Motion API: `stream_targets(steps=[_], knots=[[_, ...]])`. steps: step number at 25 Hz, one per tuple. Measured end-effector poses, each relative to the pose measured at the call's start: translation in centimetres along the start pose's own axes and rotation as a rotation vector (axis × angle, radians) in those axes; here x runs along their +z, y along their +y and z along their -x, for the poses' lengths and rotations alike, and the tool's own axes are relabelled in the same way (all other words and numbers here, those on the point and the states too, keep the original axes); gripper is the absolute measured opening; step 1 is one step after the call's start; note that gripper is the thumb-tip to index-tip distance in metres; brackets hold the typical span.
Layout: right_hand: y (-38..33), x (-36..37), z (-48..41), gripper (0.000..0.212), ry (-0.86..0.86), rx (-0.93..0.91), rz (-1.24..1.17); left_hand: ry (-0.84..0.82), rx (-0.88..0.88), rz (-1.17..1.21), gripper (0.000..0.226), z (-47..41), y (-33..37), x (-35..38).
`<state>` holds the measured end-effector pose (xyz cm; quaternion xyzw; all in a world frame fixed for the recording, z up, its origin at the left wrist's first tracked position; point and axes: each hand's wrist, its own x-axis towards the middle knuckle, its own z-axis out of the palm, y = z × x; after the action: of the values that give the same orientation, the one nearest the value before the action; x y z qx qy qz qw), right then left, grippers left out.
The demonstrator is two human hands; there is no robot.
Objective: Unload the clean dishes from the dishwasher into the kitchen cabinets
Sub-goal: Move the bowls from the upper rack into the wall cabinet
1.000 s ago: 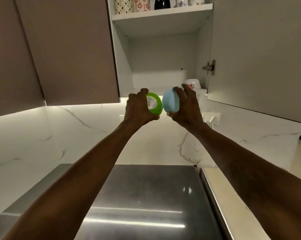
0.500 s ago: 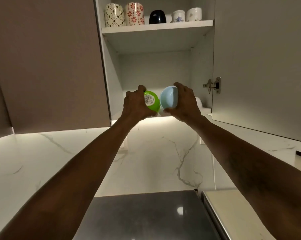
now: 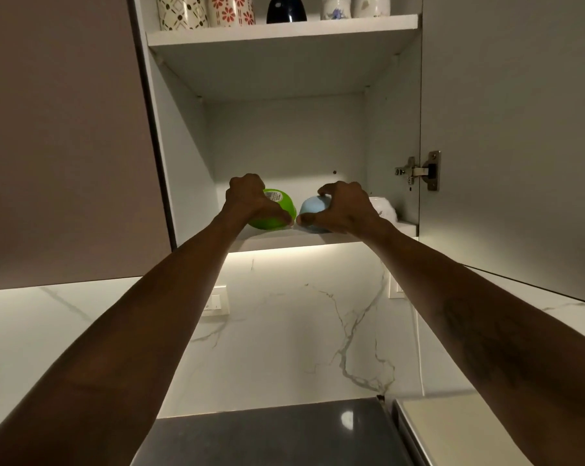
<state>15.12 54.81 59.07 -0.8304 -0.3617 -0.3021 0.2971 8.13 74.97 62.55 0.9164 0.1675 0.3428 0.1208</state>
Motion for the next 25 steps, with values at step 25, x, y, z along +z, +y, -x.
stream_targets(steps=[25], knots=[[1.7,3.1,-1.2,0.072,0.166,-0.043,0.01,-0.303,-0.088,0.05,0.075,-4.6,0.7,3.7]])
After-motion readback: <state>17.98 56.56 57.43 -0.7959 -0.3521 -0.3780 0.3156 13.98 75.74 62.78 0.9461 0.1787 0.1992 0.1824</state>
